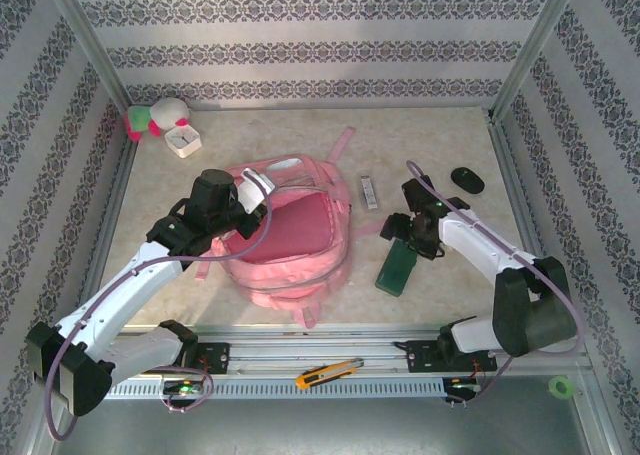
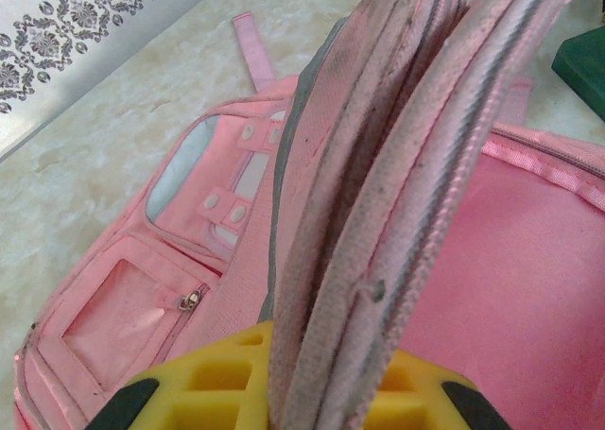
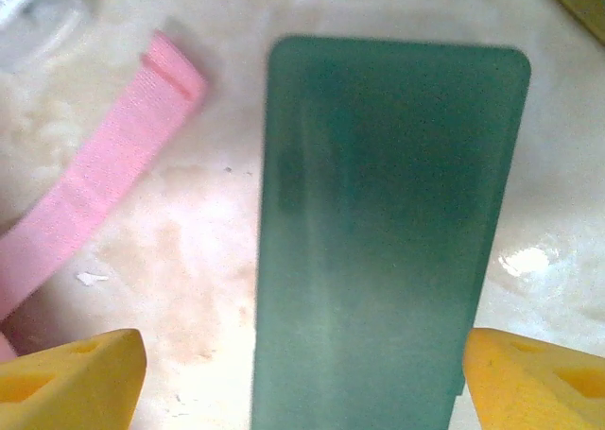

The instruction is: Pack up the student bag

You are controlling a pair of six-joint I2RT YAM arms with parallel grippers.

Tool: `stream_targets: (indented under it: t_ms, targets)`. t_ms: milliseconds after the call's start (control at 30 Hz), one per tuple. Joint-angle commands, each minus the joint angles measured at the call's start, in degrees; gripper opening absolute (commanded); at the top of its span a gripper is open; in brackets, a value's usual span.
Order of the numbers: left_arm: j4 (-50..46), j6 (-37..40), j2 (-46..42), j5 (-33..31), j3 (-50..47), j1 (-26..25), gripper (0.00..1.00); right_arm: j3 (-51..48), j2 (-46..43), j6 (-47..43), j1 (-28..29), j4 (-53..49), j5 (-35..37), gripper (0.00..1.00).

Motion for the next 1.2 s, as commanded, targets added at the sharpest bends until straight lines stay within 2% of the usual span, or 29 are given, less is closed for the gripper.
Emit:
stream_targets:
  t_ms: [0,167,367,633,800,1033,1100,1167]
  targets:
    - [6.1,-1.7,-2.2,0.4,0.2,0.9,0.06,-0.4,-0.1,-1.2,0.6,-5.6,3.3,0.88]
    - [5.4,-1.4,-2.0,0.5,0.1,0.9,0.06,-3.5,0.7,0.0,3.2,-5.2,2.6,0.89]
    - [6.0,-2.0,-2.3,0.8,-0.1,0.9,0.06,-5.0,4.7,0.8,3.6,0.0,0.5,0.87]
    - [6.8,-3.1,-3.0,1.9,0.1,0.9,0.06,-2.7,9.0,-2.8,2.7,0.2,2.2,0.63]
    - [6.5,-4.1,-3.7,1.4,1.0,0.9,0.06,1.4,0.5,-4.2,3.8,-5.2,-0.2,0.60]
    - [7.2,-6.7,-3.6,2.1,1.5,1.0,0.06,8.3,-9.7,-0.5,9.4,-5.8,-6.6,0.59]
    - [8.1,-8.6,-3.4,2.7,1.5,1.0,0.06,13.2,-11.5,6.9,17.6,-2.8,-11.7,0.59]
    - [8.5,-9.3,-3.2,3.3,1.5,1.0,0.06,14.1,-10.9,11.0,21.4,0.9,-13.3,0.59]
